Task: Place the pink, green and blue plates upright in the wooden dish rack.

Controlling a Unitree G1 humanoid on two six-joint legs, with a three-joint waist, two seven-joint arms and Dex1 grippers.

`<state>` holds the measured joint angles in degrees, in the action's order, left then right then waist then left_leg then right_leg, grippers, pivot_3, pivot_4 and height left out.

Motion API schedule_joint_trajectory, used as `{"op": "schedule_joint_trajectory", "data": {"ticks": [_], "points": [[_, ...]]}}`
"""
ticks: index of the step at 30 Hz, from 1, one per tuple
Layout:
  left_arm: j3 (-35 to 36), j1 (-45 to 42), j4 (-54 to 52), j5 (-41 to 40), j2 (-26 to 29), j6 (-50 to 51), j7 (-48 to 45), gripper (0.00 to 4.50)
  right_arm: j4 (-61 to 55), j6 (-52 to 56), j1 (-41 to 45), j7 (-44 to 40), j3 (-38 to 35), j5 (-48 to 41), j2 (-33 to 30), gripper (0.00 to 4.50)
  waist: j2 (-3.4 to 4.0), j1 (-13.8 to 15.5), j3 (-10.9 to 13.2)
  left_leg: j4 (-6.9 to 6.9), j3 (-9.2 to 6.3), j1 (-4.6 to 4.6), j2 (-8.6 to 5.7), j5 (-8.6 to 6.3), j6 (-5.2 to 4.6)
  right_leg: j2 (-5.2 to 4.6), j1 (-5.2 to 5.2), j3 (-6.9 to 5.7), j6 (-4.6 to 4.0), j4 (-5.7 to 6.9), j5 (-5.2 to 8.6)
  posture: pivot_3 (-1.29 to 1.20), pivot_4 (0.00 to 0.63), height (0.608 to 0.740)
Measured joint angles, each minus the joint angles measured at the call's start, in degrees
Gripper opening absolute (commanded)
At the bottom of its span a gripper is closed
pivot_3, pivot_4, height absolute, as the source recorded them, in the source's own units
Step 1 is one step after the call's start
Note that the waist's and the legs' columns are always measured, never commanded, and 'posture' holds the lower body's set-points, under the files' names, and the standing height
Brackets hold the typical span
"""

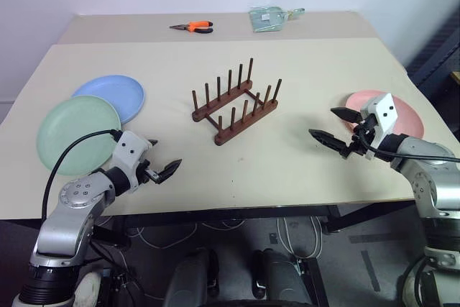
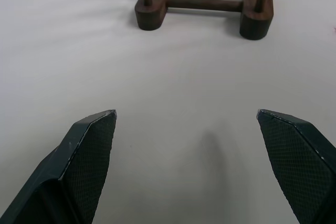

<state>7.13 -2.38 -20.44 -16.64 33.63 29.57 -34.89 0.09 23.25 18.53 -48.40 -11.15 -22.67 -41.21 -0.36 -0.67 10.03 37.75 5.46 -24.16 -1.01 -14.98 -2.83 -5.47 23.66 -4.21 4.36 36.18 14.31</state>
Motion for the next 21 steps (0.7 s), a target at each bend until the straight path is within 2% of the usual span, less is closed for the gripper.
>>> {"op": "schedule_joint_trajectory", "data": {"ticks": [12,18,21], "points": [[-2.0,-0.1,-3.0,0.1,-0.9,1.1,2.3,4.40,0.1,-0.2,2.5,0.3,3.5,0.9,1.7,4.50,0.00,0.1,0.0,0.00,0.00,-0.01,0.00,0.00,-0.01,0.00,0.00,0.00,0.00,0.00,0.00,0.00,0.150,0.740],[-6.1,-2.4,-5.5,-0.1,-1.8,5.1,2.7,4.40,-5.4,2.3,-2.4,-0.7,8.2,0.2,3.8,4.50,0.00,0.1,0.0,0.00,0.00,-0.01,0.00,0.00,-0.03,0.00,-0.01,0.00,0.00,-0.01,0.00,0.00,0.150,0.740],[-9.2,-5.9,-3.0,1.5,-5.1,5.4,5.0,4.40,-8.9,2.8,-4.8,1.8,10.3,1.0,6.4,4.50,0.01,0.1,0.0,0.03,0.00,-0.03,-0.02,0.01,-0.07,0.00,0.00,0.00,0.01,0.00,-0.01,0.00,0.150,0.740]]}}
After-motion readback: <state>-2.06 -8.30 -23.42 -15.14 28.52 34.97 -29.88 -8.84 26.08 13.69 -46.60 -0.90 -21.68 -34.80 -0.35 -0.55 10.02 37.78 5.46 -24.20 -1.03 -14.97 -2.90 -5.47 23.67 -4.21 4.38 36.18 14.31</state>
